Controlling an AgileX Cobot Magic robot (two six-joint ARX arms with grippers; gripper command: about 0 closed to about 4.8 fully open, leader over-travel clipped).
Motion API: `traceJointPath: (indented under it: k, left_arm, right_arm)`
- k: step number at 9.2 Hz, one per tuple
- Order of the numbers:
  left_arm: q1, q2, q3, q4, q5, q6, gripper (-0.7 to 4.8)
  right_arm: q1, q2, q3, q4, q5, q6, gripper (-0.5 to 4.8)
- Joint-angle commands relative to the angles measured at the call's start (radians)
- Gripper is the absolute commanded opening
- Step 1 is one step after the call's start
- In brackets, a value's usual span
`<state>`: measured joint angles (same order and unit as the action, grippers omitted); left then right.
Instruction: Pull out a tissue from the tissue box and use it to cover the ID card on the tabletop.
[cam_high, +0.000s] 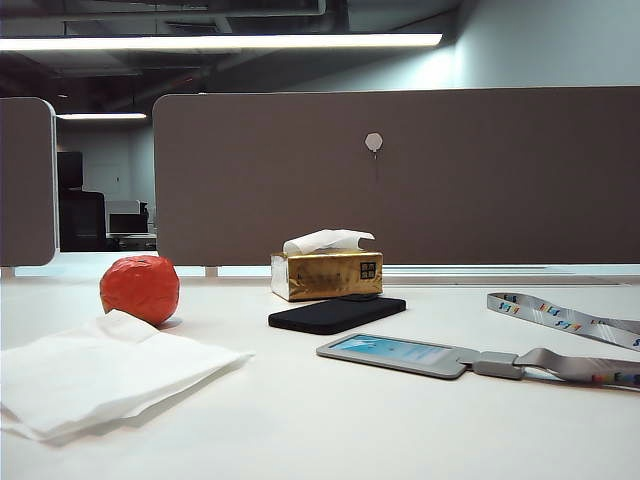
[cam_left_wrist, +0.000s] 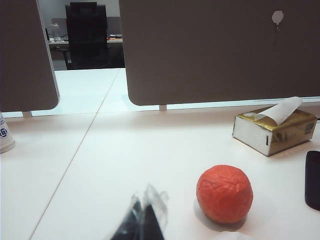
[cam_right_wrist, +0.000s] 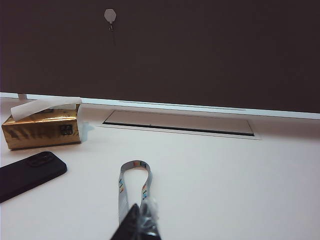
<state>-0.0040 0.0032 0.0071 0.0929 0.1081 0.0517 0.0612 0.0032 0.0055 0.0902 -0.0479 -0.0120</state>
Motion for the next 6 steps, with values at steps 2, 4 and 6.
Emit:
traceJointPath:
  k: [2, 4, 6]
  left_arm:
    - [0.000, 0.001, 0.004, 0.012, 0.001, -0.003, -0.06]
    - [0.000, 0.001, 0.004, 0.012, 0.001, -0.003, -0.06]
    - [0.000, 0.001, 0.004, 0.013, 0.054, -0.006, -0.06]
  right_arm:
    - [0.000, -0.001, 0.000, 0.011, 0.005, 0.004, -0.05]
    - [0.000, -0.001, 0.000, 0.008, 0.005, 0.004, -0.05]
    - [0.000, -0.001, 0.000, 0.040, 0.004, 0.004, -0.05]
